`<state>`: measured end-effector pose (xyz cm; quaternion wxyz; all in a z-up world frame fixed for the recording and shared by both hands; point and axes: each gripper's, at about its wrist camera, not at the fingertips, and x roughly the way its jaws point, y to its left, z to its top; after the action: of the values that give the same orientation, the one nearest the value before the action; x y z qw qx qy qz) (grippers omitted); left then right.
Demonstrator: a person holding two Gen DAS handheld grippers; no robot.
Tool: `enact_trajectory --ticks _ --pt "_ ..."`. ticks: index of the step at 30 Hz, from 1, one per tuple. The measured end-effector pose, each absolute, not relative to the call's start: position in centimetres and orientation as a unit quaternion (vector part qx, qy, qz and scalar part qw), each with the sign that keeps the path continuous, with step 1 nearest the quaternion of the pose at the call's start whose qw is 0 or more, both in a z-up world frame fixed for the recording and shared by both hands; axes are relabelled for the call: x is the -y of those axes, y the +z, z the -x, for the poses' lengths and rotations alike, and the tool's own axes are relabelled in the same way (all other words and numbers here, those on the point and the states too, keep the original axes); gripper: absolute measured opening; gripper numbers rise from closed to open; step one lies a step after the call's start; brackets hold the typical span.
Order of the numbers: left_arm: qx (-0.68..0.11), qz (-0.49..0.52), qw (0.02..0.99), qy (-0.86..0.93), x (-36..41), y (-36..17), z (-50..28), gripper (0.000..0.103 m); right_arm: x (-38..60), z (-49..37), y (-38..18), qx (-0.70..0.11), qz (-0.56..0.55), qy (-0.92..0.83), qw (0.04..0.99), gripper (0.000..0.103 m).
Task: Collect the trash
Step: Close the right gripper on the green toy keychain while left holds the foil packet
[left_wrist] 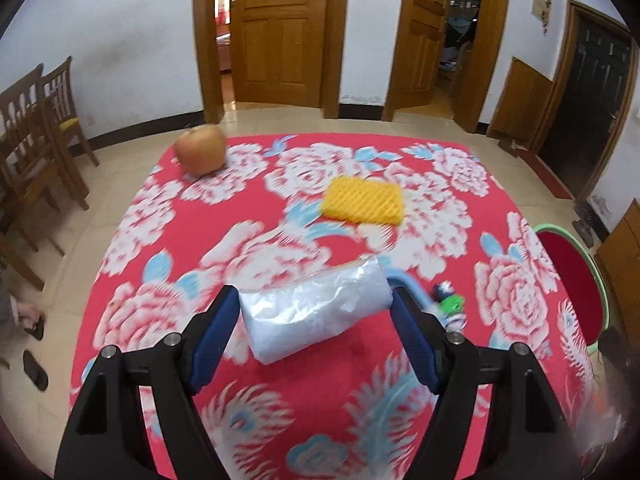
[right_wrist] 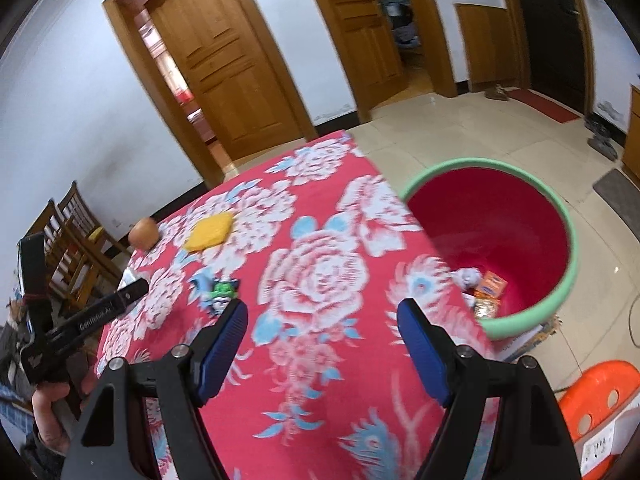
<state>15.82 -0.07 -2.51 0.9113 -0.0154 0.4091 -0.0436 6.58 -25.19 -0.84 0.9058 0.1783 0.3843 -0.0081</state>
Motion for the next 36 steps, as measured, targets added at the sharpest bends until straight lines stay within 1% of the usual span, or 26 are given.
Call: enact_trajectory --ticks 1,2,3,7,9,12,23,36 --pt "-0.411 0.017 0.911 -0.04 -0.3 -2.7 -15.6 0.077 24.6 -6.9 -0.9 -0.387 -0.175 -0.005 0.905 0.078" --pt "-0.412 0.019 0.91 -0.037 -0.6 -2.8 -15.4 0.077 24.0 -7.4 -1.0 -0.389 -0.172 0.001 0.905 0.075" --pt "-0.413 0.021 0.91 -0.033 -1.1 -2.9 -15.1 0.077 23.5 -7.8 -1.2 -0.393 -0.17 0.006 0.904 0.071" --pt "-0.415 0.03 0.909 -0.023 -2.2 -3.4 -14.6 0.077 21.3 -9.7 -2.4 -0.418 -0.171 0.037 0.891 0.059" --pt "-0.418 0.037 0.907 -0.019 -2.7 -3.8 -14.5 0.077 20.1 -10.7 -3.1 -0.431 -0.166 0.051 0.886 0.05" --pt "-0.423 0.042 0.905 -0.017 -3.1 -4.2 -14.4 0.077 18.6 -11.9 -4.1 -0.448 -0.152 0.063 0.879 0.044" --pt "-0.425 0.059 0.903 -0.021 -4.1 -4.8 -14.3 0.077 15.7 -14.8 -6.4 -0.479 -0.096 0.064 0.87 0.043" --pt "-0.428 0.062 0.901 -0.029 -3.7 -5.3 -14.4 0.077 14.2 -17.0 -6.8 -0.469 -0.048 0.053 0.88 0.043"
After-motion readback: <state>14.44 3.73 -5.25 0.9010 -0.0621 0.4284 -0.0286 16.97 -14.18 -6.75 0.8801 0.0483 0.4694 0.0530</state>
